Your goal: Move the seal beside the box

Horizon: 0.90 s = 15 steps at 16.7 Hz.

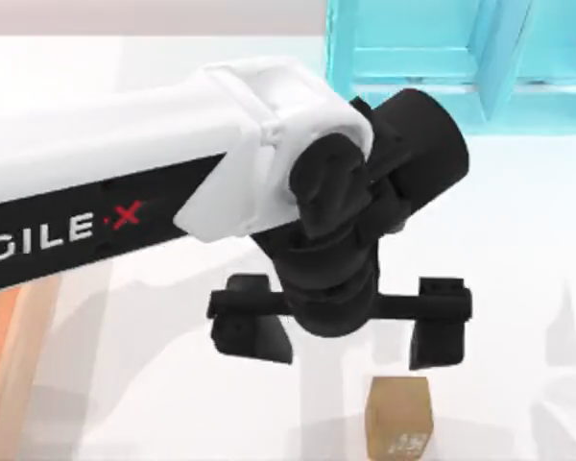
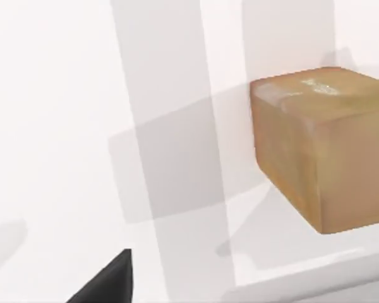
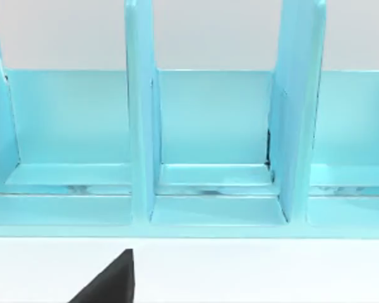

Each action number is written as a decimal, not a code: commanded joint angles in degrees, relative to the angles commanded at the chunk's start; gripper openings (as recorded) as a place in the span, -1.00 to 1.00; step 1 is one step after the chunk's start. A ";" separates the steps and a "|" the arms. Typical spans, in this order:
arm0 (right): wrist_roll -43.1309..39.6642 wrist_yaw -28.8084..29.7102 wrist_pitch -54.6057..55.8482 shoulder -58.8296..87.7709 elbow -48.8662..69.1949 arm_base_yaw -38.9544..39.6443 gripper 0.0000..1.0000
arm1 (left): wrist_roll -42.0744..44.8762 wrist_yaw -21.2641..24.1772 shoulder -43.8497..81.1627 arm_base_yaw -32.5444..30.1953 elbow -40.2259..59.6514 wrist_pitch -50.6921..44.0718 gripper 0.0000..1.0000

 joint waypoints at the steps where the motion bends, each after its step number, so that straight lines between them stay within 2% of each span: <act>1: 0.00 0.00 0.00 0.00 0.00 0.00 1.00 | -2.25 -0.47 3.39 -1.47 3.55 -2.42 1.00; 8: 0.00 0.00 0.00 0.00 0.00 0.00 1.00 | -13.34 -4.20 17.05 -6.66 20.84 -13.14 1.00; 15: 0.00 0.00 0.00 0.00 0.00 0.00 1.00 | -14.58 -4.72 18.18 -6.69 22.63 -14.14 1.00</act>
